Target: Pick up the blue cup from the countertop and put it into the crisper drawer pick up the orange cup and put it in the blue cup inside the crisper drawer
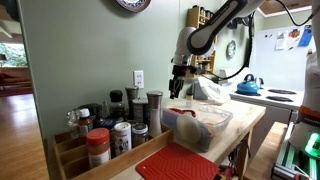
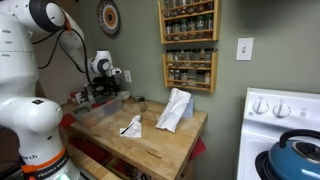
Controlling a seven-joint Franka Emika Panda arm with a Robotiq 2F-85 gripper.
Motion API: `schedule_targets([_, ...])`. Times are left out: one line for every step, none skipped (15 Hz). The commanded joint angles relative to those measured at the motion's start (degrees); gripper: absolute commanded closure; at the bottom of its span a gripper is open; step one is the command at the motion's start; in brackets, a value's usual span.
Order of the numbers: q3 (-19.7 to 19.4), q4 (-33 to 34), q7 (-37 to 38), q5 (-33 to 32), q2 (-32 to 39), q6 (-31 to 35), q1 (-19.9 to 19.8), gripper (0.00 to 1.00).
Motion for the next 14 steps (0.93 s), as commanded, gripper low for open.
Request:
schedule_targets([0.6,-3.4,-13.5,8.3,-11.2,-9.1,-2.8,0.12])
schedule_targets([0.2,-3.6,-17.3,9.5,-13.6,-12.0,-2.4,0.05])
schedule_targets([-1.0,-3.9,-21.7,10.9,-16.2,-14.7,-2.4,0.01])
schedule_targets([-2.1,-4.3,-25.9,12.7,-18.7,-17.0,-2.2,0.0])
schedule_targets([-3.5,-4.8,-30.0,14.3,-21.1,-18.9,-1.9,0.0])
schedule_targets([-5.4,-5.6,-34.0,15.5,-23.2,-20.5,-2.0,0.0])
schedule_targets([-7.1,-6.4,-36.9,15.9,-25.3,-21.7,-2.0,0.0])
schedule_targets([-8.7,-7.2,-39.6,16.3,-27.1,-22.0,-1.8,0.0])
schedule_targets([-6.8,-3.1,-33.4,13.8,-22.0,-21.1,-1.3,0.0])
schedule_targets([-7.9,-3.5,-34.4,13.9,-23.4,-21.3,-1.4,0.0])
schedule_targets([-8.1,-3.5,-34.4,13.8,-23.7,-21.3,-1.4,0.0])
schedule_targets([-8.0,-3.4,-34.3,13.9,-23.4,-21.3,-1.3,0.0])
schedule_targets([-7.7,-3.2,-34.1,13.9,-23.0,-21.3,-1.1,0.0])
schedule_targets([-7.5,-3.2,-34.0,13.9,-22.6,-21.3,-1.0,0.0])
